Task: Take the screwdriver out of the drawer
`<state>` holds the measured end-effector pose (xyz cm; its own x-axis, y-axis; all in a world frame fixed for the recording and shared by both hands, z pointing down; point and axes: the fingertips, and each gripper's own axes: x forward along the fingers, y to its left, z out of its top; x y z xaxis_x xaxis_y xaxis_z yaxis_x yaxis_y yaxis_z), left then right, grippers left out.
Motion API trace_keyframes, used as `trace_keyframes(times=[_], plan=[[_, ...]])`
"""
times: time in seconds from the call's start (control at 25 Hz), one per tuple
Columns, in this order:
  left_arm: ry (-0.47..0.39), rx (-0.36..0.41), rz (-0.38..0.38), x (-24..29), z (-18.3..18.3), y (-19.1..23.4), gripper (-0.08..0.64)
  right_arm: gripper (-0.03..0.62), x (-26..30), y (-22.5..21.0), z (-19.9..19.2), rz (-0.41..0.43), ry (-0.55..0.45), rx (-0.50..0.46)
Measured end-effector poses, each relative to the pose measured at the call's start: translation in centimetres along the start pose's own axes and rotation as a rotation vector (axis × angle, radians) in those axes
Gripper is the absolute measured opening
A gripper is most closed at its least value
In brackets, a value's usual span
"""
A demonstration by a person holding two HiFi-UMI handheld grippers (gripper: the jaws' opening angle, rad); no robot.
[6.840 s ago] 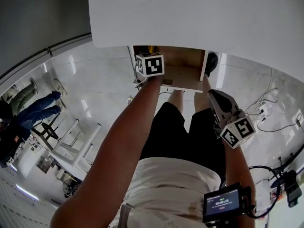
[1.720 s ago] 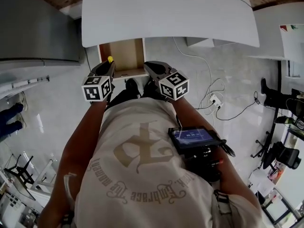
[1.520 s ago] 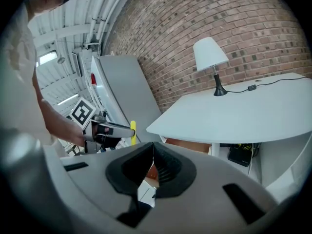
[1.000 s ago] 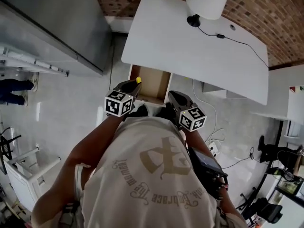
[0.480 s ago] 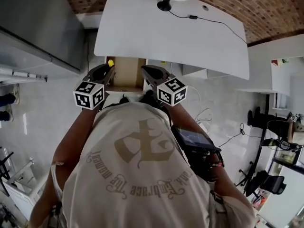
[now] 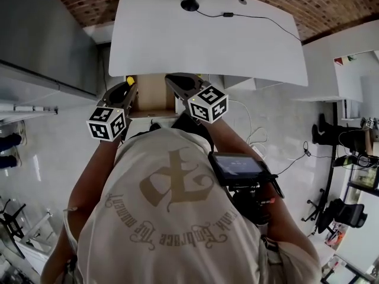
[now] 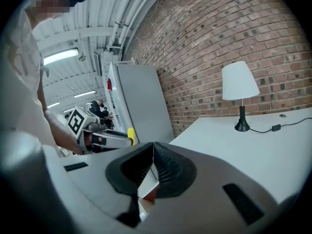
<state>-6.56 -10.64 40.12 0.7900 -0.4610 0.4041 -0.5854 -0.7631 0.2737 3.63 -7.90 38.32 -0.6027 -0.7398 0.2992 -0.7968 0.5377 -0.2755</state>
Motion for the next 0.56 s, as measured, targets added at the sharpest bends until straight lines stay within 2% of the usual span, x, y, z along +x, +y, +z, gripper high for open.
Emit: trace_keyframes(times=[0.36, 0.56], plan=[[0.006, 0.001, -0.001, 0.2, -0.6, -0.9, 0.066, 0.006, -0.9, 0.0, -0.4, -0.005, -0.010, 0.002], [0.015, -0.001, -0.032, 0.8, -1.3, -2.4, 0.066, 0.006, -2.4, 0.2, -1.1, -0.033, -0.004, 0.009]])
